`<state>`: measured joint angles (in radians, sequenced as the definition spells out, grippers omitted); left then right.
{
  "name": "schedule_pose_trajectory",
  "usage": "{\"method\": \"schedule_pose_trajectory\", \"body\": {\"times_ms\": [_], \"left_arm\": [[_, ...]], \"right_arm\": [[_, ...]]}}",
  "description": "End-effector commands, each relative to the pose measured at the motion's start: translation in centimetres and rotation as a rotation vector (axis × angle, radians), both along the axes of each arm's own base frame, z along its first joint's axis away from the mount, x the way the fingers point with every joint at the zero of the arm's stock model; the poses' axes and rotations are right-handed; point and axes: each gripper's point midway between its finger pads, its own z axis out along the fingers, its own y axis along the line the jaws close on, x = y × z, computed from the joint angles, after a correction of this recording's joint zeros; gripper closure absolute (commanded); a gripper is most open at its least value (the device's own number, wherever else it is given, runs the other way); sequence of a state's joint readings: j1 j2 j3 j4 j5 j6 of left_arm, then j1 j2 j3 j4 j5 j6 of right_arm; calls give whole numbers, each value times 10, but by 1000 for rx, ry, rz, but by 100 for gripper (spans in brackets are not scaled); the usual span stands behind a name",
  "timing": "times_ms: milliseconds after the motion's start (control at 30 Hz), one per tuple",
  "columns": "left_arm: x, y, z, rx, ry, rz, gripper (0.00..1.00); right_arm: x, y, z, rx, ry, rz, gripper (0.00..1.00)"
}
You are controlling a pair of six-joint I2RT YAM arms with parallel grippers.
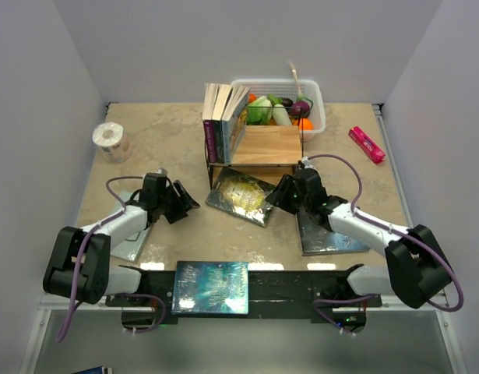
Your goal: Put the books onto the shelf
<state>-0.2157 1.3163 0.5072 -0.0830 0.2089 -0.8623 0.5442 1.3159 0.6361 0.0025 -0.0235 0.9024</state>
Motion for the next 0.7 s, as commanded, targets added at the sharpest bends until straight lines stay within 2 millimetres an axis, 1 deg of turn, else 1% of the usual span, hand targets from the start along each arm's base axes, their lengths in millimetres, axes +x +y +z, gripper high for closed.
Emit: {"method": "schedule_pose_trajectory", "body": {"times_ms": [0, 33, 67, 100, 133, 167, 200, 233, 300, 333, 400, 433, 467, 533, 667], "left_arm": [[15, 1, 6, 6, -22, 11, 36], [17, 1, 7, 5, -25, 11, 36], [17, 1, 7, 6, -23, 13, 36], [19, 1, 6, 6, -23, 13, 36], [20, 0, 7, 4, -24, 15, 36], [20, 1, 6, 4, -22, 17, 36], [21, 1, 6, 6, -20, 15, 36], [22, 1, 5, 10, -17, 19, 36], [23, 2, 4, 13, -14, 22, 36], [23, 4, 3, 15, -11, 27, 36], [23, 5, 2, 16, -6, 32, 36], [23, 6, 2, 14, -6, 34, 36], [24, 7, 2, 14, -6, 35, 36], [23, 7, 3, 14, -6, 35, 37], [20, 8, 1, 20, -2, 35, 36]], "right_arm": [[-8, -7, 22, -103, -89, 106, 54], [-15, -10, 15, -131, -92, 143, 55], [-19, -9, 15, -132, -97, 169, 56], [-24, -10, 15, -138, -106, 187, 60], [-33, -11, 8, -160, -102, 217, 62], [-39, -10, 4, -162, -101, 240, 65], [-42, -9, 6, -156, -122, 249, 68], [-52, -8, -2, -169, -115, 276, 71], [-59, -4, -6, -193, -130, 302, 75], [-69, 4, -8, -200, -135, 346, 80], [-77, 14, -11, -198, -142, 384, 82], [-84, 19, -17, -210, -131, 407, 83], [-86, 22, -19, -212, -130, 412, 85], [-88, 26, -21, -203, -131, 410, 85], [-86, 32, -28, -199, -128, 406, 89]]}}
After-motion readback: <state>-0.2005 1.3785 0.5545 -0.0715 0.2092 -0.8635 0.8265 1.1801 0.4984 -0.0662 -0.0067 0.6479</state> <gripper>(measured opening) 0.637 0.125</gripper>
